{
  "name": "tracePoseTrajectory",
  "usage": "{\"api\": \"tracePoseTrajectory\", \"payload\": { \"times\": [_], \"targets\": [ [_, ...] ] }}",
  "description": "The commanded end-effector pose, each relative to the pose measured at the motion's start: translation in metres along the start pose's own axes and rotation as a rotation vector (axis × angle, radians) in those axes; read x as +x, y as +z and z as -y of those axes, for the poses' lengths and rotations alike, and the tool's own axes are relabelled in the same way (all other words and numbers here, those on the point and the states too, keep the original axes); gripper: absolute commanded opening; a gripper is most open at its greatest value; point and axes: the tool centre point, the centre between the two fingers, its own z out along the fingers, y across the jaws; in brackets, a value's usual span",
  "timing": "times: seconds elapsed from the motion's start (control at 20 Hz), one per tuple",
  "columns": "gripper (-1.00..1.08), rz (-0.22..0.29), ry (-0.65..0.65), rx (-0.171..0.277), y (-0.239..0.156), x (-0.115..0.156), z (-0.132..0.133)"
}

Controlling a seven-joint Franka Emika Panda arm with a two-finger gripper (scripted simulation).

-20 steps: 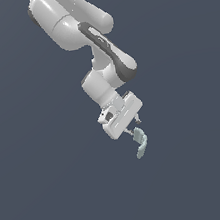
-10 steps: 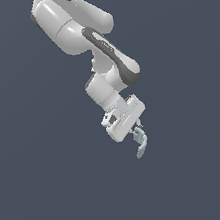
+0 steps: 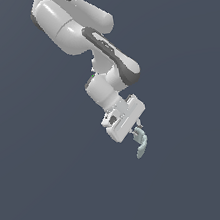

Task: Pick up the object and move it to a goal position.

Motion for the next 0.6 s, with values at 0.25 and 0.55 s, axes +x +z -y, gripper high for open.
{"api": "tracePoseTrajectory", "payload": {
  "times": [0.25, 0.55],
  "targets": [
    [-1.00, 0.001, 0.000, 0.000, -0.013, 0.005, -0.004],
    [-1.00, 0.003, -0.002, -0.001, -0.042, 0.017, -0.014]
  ]
}}
